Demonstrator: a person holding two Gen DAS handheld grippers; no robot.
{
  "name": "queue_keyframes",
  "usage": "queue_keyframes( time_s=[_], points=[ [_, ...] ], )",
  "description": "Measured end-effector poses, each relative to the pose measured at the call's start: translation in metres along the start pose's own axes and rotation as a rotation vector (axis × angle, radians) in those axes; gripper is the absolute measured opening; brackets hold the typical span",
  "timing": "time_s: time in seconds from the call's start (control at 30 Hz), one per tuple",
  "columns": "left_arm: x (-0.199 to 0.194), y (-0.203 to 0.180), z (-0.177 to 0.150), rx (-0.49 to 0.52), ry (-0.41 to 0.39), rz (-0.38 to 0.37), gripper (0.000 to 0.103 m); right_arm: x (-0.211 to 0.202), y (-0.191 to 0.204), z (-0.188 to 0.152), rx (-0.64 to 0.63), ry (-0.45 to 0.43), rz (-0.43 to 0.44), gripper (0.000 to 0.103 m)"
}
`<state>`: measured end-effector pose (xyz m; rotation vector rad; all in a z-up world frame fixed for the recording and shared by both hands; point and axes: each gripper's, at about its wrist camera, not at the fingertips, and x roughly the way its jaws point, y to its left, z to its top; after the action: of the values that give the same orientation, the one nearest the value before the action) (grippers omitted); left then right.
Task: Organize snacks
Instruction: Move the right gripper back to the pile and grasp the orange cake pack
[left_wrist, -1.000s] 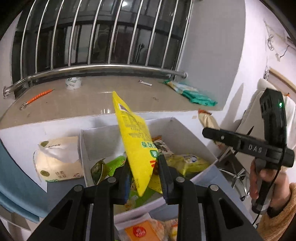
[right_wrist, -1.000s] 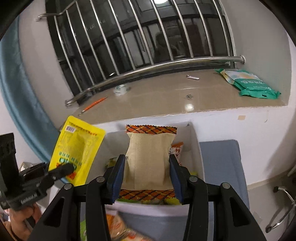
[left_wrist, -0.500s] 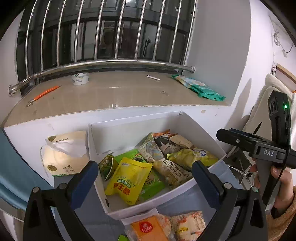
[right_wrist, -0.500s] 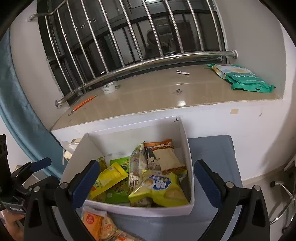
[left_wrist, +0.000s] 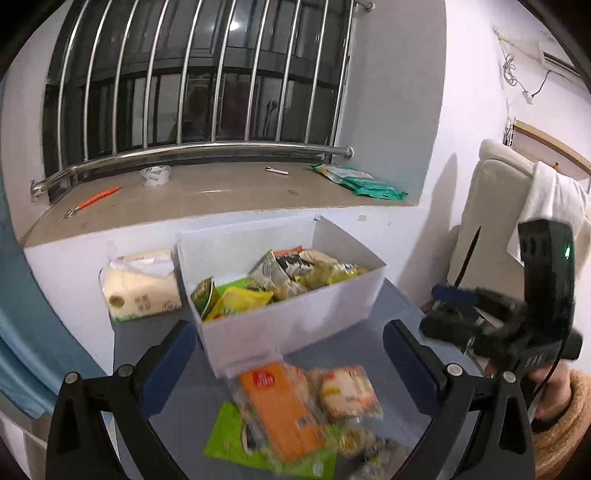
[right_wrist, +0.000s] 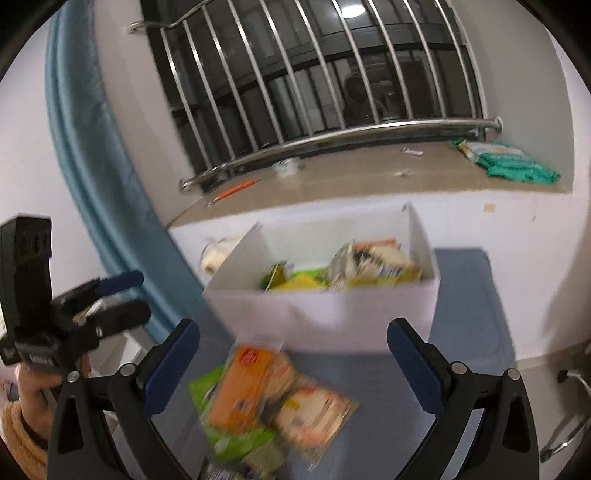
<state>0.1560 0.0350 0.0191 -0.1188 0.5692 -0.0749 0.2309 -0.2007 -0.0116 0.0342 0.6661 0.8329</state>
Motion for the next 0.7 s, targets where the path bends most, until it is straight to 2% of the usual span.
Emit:
queue_keyframes(
  time_s=[0.1,0.33,0.47,0.7],
  points=[
    [-0.022,-0.002,-0.024,-0.031,-0.010,-0.025,0.103,-0.002,0.012,-0.027,-0.003,0.037,0.007,0.103],
    [-0.058,0.002,-0.068,-0.079,-0.006,0.006,0.103,0.009,0.035,-0.065,-0.016,0.125,-0.006,0.103],
    [-0.072,0.009,-0.084,-0.098,0.001,0.017,0.103,0.027,0.053,-0.070,-0.061,0.190,-0.029,0.103],
    [-0.080,0.019,-0.101,-0.105,0.019,0.042,0.103,0.098,0.075,-0.059,-0.084,0.354,-0.073,0.103]
  ],
)
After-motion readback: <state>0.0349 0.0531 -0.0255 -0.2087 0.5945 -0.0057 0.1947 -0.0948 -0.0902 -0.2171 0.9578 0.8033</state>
